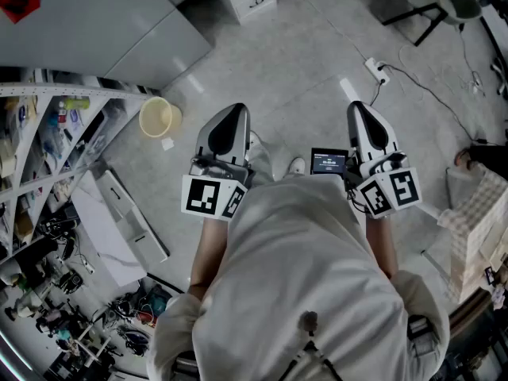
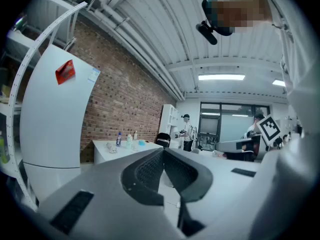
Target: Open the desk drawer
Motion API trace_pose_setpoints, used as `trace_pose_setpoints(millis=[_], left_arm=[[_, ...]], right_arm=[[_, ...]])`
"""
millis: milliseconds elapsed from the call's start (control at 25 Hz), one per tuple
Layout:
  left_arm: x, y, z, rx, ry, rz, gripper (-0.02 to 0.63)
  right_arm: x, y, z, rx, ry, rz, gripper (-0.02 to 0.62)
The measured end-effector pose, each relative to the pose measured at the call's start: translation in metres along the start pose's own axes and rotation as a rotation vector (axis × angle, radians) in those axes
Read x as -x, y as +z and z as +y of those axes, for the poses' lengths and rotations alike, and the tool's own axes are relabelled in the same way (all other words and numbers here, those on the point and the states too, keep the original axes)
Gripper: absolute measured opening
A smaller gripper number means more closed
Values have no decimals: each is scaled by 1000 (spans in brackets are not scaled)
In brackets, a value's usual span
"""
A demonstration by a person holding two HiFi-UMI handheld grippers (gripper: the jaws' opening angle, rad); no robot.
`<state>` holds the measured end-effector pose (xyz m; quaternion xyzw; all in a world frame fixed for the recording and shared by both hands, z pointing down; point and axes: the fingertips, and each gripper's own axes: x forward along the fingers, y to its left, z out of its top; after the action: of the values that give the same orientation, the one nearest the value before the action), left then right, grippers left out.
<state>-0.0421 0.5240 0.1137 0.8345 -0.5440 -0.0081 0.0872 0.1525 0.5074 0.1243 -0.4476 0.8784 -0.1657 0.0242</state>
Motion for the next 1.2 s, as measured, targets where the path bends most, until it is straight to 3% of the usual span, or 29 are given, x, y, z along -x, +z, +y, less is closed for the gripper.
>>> trace_pose_setpoints(millis=[200,400,640,960,1200], left_arm=[[25,1,-44,-58,16,-26,8],[55,-1,-50,-25,53,-31,8],[52,2,-62,-46,31,-47,8],[31,-14,-55,-1,36,-22,8],[-5,-16,-20,18,31,-25,8]], right_arm=[[44,-6,-4,51,3,-13,26],[66,-3,15,51,35,-47,26],[78,7,12,63,20,-71,26],[77,6,-7,50,-6,-51,26],[31,3,-28,37,-22,-25,26]])
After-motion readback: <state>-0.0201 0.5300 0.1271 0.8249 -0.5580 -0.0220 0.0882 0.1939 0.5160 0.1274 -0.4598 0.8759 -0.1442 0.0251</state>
